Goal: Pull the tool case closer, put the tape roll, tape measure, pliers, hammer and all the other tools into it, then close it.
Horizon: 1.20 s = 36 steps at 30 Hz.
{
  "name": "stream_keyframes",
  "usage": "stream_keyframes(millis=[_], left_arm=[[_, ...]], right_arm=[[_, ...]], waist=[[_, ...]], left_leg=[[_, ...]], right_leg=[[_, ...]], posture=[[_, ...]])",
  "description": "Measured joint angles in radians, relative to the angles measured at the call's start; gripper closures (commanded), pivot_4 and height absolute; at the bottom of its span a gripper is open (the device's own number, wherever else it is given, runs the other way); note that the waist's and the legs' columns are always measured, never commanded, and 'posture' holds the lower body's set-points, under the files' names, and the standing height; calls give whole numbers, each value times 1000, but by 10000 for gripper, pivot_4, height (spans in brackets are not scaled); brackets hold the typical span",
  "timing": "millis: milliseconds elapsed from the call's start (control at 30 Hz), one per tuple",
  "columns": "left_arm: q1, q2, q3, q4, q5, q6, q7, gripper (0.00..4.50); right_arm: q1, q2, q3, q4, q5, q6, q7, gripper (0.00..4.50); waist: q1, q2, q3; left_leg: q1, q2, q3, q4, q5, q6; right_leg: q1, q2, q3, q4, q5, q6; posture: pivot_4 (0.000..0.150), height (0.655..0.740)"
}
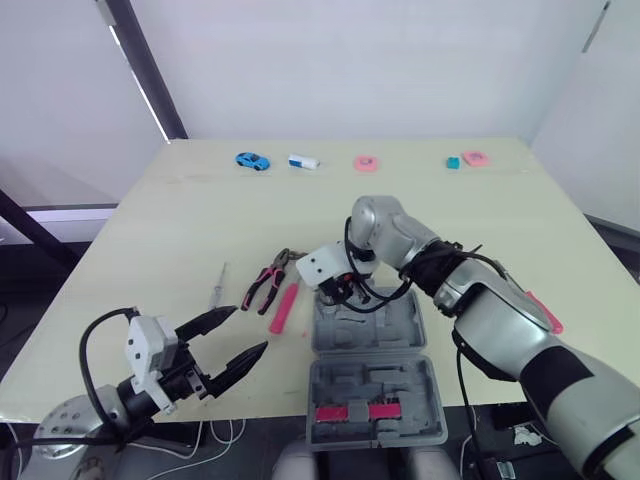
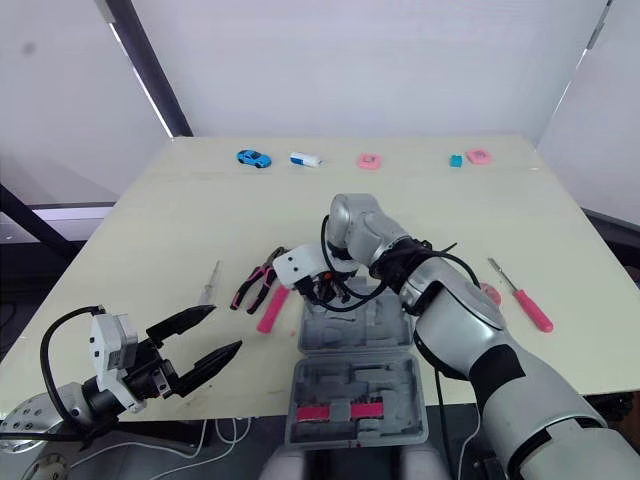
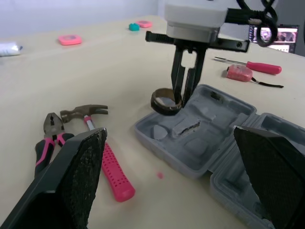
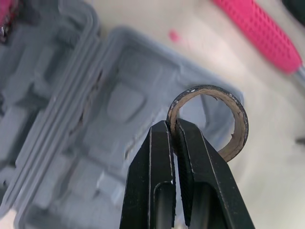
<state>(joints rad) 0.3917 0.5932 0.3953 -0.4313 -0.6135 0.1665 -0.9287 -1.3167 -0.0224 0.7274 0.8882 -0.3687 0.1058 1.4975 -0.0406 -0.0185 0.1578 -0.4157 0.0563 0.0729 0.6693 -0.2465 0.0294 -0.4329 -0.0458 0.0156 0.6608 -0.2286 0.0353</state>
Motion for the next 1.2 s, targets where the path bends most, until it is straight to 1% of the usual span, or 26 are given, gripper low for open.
stream_keyframes(millis=[300,467,833,1200], left_arm=[[7,-10,0,-21,0,-1,23,0],[13,-15,0,-21,2,-4,38,0],[17,-15,1,-21,3,-21,38,0],[21,-15,-2,-15,20,-28,36,0]], right_arm=[[0,53,1,148,-52,-85,-121,44885],[0,72,-2,192,-56,-107,-146,44885],[0,83,-10,247,-66,-152,-202,44885],[0,84,-29,248,-81,-156,-197,44885]], waist=[[-2,0,0],[-3,0,0],[-3,0,0],[-3,0,0]], left_leg=[[0,0,0,0,0,0],[0,0,0,0,0,0],[0,0,-1,0,0,0],[0,0,-1,0,0,0]], right_leg=[[0,0,0,0,0,0],[0,0,0,0,0,0],[0,0,0,0,0,0],[0,0,0,0,0,0]], posture=[[1500,7395],[1500,7395],[1500,7395],[1500,7395]])
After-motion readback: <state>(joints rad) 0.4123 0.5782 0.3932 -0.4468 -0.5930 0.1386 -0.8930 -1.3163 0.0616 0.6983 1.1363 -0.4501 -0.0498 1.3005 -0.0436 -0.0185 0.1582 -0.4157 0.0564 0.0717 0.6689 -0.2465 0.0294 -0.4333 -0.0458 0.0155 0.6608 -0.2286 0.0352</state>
